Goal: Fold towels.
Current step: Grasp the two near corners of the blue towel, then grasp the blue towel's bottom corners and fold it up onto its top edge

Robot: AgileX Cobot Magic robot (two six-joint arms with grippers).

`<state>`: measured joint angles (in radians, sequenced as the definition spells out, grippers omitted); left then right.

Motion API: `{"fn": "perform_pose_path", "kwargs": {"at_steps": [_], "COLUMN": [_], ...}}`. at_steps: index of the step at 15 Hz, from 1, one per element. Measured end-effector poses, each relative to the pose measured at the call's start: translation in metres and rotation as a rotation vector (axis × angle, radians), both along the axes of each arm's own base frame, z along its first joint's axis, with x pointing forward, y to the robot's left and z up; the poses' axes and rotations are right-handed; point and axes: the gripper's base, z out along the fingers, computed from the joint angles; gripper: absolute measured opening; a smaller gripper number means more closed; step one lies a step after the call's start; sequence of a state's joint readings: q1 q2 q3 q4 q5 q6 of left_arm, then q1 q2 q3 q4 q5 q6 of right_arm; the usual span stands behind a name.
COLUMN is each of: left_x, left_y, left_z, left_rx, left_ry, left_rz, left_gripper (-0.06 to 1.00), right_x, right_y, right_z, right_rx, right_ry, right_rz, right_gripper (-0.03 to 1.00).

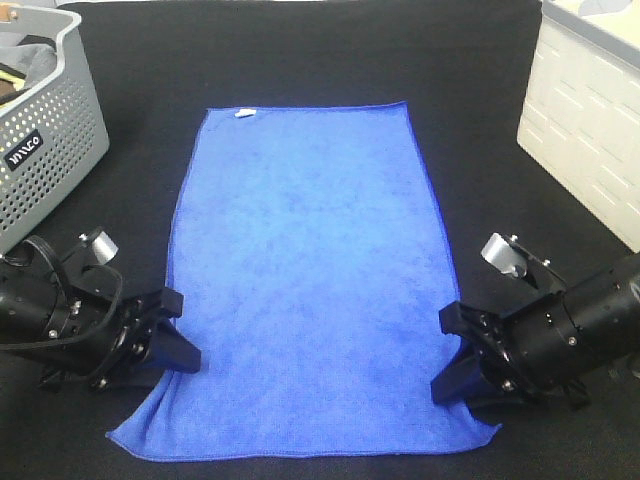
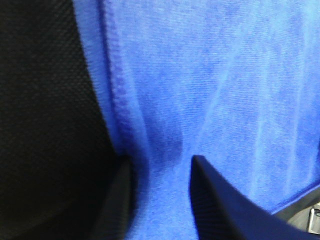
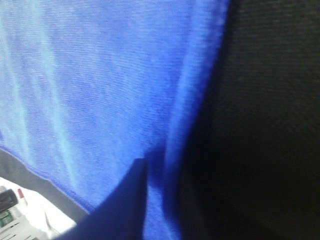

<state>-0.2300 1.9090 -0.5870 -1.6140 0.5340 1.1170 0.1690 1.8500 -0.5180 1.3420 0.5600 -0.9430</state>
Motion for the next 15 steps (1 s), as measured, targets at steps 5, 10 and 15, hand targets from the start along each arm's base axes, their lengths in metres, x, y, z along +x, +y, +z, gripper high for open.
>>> {"fn": "perform_pose_path", "kwargs": {"at_steps": [5, 10, 15], "left_x": [-0.001, -0.011, -0.049], "left_y": [0.002, 0.003, 0.016], "left_z": [-0.004, 0.001, 0.019], "left_rx": [0.029, 0.051, 0.102], "left_ry": [0.003, 0.047, 0.054], "left_rz": [-0.01, -0.067, -0.089], "left_gripper": [0.01, 0.01, 0.01], "right_x": [0.0, -0.005, -0.033], "right_y": [-0.001, -0.001, -0.005], "right_z": [-0.002, 0.005, 0.026], "right_rx": [-0.017, 0.0, 0.003], "right_ry": [-0.003, -0.011, -0.025], "right_rz": [-0.004, 0.038, 0.045], "right_gripper": [0.0, 0.0, 0.0]}}
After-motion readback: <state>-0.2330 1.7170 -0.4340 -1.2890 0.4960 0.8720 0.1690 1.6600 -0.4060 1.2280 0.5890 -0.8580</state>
